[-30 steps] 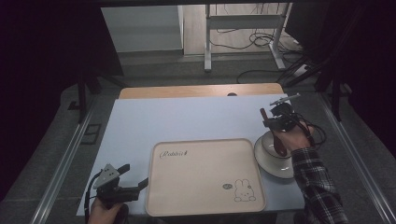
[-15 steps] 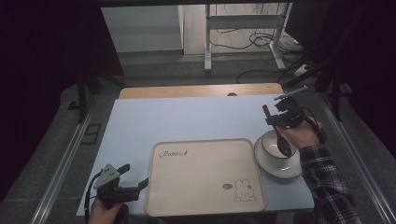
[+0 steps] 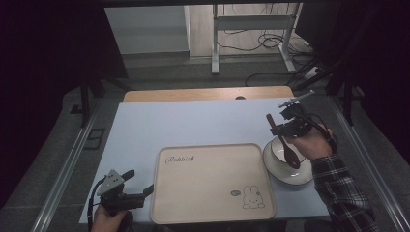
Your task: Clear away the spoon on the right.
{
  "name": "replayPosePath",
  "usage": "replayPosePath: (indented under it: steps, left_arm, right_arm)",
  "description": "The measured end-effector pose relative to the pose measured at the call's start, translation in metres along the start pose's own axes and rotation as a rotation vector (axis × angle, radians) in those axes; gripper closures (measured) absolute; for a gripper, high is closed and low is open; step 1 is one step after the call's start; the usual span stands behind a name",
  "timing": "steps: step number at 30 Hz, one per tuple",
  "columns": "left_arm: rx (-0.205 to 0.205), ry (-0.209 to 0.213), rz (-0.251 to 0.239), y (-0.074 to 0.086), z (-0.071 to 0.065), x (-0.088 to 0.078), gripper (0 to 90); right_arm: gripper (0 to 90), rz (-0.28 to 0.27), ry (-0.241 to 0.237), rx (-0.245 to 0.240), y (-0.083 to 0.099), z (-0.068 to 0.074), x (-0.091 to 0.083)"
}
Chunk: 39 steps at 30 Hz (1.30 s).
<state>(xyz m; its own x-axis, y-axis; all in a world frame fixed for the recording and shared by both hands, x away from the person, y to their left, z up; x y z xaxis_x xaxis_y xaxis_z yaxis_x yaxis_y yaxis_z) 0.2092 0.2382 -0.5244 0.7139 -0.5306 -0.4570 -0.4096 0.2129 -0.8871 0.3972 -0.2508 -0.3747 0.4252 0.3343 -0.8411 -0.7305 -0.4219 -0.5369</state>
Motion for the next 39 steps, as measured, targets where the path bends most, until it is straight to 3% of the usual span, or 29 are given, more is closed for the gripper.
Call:
replayPosePath:
  steps: [19,39]
  left_arm:
    - [-0.001,-0.001,0.001,0.0,0.0,0.0,6.6]
    - [0.001,0.0,-0.001,0.0,0.0,0.0,6.6]
  right_arm:
    - [78.2,0.073,-0.119,-0.013,0.023,0.042,0.006]
    - [78.2,0.174,-0.185,-0.044,0.039,0.085,0.053]
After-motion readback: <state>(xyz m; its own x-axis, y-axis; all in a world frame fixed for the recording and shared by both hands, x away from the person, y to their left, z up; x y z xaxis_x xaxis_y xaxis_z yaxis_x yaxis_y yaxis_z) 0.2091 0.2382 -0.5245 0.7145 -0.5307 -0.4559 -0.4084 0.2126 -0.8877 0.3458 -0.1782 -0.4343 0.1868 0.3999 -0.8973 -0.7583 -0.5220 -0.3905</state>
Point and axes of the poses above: each handheld gripper's, and its own axes: x roughly forward along the jaws, y roughly out of its underside, z roughly to its left, the point moved 1 cm from there along x, roughly forward along the jaws, and after that the axes turned 6 degrees about x, right-handed, at the moved point
